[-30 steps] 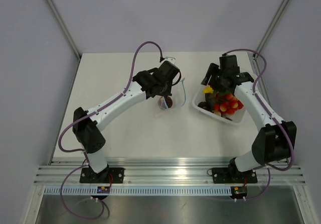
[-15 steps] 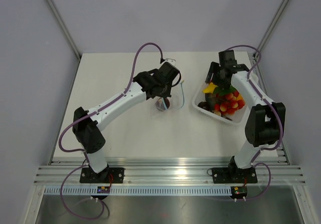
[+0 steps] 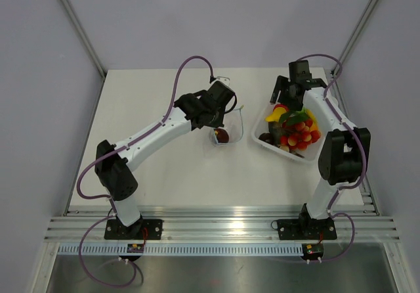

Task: Place the food in the zip-top bag and seal the zipper
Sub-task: Pick up the fake fruit from the bin.

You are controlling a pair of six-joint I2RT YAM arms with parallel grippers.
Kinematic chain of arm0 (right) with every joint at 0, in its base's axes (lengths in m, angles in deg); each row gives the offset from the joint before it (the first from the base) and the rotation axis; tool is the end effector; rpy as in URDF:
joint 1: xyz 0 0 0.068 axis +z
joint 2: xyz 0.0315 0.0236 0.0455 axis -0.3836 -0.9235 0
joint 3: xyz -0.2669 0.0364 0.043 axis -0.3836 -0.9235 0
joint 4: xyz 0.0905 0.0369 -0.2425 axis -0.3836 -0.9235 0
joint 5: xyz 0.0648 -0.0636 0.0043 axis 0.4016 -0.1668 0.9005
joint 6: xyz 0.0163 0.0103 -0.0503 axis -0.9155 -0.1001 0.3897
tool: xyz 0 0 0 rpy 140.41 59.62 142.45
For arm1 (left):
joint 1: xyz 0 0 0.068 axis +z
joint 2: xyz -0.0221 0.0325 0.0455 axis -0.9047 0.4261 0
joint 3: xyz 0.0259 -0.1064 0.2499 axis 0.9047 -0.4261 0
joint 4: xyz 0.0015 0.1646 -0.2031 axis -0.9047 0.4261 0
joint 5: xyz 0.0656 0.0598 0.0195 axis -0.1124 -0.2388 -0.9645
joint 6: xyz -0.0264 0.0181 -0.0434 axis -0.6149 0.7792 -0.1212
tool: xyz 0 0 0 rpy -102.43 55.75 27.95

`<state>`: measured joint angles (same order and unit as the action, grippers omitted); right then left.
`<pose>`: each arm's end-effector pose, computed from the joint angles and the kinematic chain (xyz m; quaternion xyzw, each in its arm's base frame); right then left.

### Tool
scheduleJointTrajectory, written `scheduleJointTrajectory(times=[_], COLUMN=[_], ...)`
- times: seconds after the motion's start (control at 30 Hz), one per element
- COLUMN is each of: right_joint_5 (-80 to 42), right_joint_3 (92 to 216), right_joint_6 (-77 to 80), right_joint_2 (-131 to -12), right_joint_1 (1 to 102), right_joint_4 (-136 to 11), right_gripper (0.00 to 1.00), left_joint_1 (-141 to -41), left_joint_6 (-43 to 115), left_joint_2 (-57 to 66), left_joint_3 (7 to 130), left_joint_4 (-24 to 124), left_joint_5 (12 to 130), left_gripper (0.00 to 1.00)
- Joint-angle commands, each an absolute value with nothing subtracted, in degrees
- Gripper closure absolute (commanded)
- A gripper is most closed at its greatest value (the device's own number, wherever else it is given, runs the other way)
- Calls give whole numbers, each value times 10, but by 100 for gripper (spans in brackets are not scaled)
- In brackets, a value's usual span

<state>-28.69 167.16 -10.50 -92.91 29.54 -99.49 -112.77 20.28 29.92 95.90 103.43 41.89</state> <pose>0.3946 0.0469 0.2873 0.1046 0.9367 0.0558 0.3295 0.2650 -0.2755 0.3411 0.1131 0.9270 -0.0557 0.3532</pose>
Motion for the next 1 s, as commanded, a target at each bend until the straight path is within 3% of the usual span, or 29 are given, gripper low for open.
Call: scheduleJointTrajectory(times=[0.0,0.5,0.6,0.87,0.97], right_joint_5=[-294,-298,-297,-319,-339], right_joint_3=[1682,1658,1661,1663,1658], right_joint_6=[-85,-82,-81,-87,-92], right_joint_2=[-952,-986,-992,-948,-915], right_joint_1=[282,282,281,282,282], right_joint_4=[-1002,-1000,-998,-999,-1000], right_gripper=[23,31,37,69,73], left_joint_1=[-1128,-1128,-1128,-1129,-1128], left_joint_6=[207,201,201,201,202], left_joint_2=[273,271,268,269,273], left_joint_3=[964,959,958,960,962], left_joint_4=[1011,1011,1011,1012,1011], left_joint_5=[420,429,430,435,439], left_gripper=[100,100,100,100,100])
